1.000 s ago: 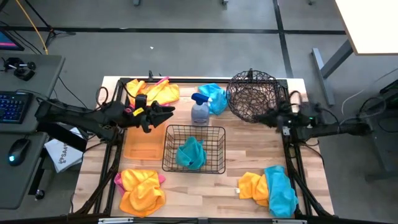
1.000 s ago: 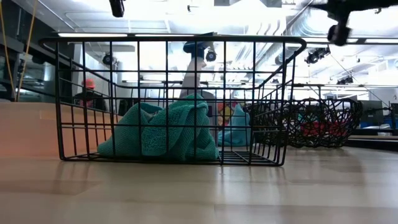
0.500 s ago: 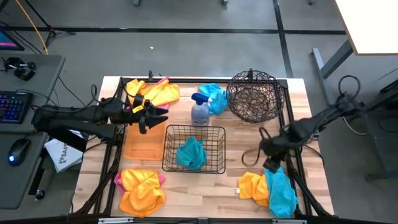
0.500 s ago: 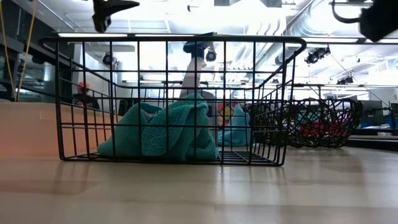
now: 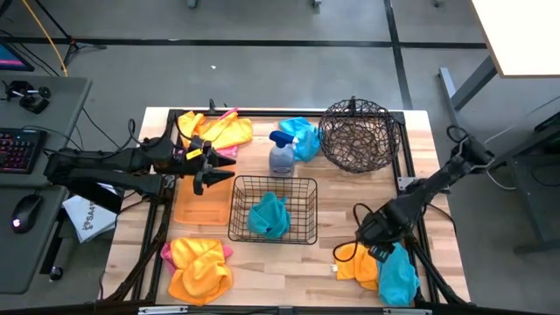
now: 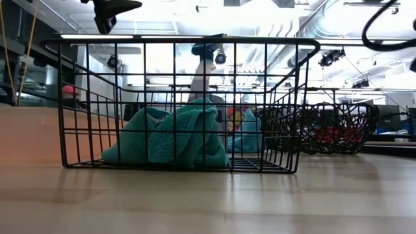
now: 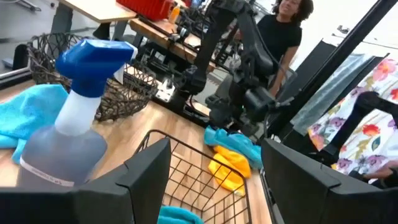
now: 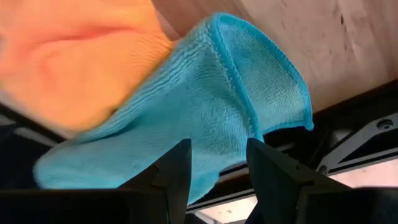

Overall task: Sort microfiber towel by color & place in baskets
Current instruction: Put the bottom right blue towel into the bottom wire basket

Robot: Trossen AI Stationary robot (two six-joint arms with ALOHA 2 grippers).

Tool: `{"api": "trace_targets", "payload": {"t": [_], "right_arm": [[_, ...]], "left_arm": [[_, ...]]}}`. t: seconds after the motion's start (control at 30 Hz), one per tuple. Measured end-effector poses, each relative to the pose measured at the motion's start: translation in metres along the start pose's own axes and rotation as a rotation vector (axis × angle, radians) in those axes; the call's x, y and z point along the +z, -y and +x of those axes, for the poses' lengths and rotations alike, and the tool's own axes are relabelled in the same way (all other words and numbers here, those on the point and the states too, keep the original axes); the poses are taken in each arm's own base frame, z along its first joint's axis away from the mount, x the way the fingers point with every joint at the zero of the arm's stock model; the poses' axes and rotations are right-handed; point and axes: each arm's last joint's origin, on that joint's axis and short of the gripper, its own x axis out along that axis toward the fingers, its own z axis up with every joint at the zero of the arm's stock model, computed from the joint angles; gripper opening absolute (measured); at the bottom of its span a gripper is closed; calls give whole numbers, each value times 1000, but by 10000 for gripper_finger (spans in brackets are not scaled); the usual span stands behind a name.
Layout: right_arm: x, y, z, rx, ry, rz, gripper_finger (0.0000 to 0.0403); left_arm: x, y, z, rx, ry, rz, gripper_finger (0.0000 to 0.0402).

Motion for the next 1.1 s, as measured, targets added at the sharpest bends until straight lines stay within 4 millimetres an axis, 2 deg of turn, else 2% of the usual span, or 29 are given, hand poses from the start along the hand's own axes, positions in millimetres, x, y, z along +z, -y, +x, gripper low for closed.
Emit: {"api": "trace_targets", "payload": {"t": [0.4, 0.47, 0.57, 0.6, 0.73, 0.83, 0.97, 1.03, 1.1], "right_arm": [[8, -10, 32, -161, -46, -22, 141], [8, -11, 36, -176, -55, -21, 111], [3, -11, 35, -177, -75, -30, 26], [0, -12, 31, -178, -77, -39, 14], [-21, -16, -1, -209, -45, -64, 3], [-39, -23, -45, -191, 103, -81, 2], [-58, -29, -108, -84, 415, -95, 1], [-64, -26, -126, -63, 523, -101, 1], [-66, -23, -132, -75, 580, -93, 4]], "left_arm": [[0, -1, 0, 36, 19, -1, 236], [1, -2, 0, 66, 39, -2, 236], [5, -1, 0, 85, 97, -3, 236], [8, 0, 0, 85, 125, -6, 236], [18, 4, -2, 76, 252, 0, 236], [27, 7, -4, 79, 358, 23, 236], [36, 10, -8, 114, 479, 60, 236], [38, 10, -9, 123, 506, 58, 236], [38, 10, -9, 130, 513, 51, 236]]}}
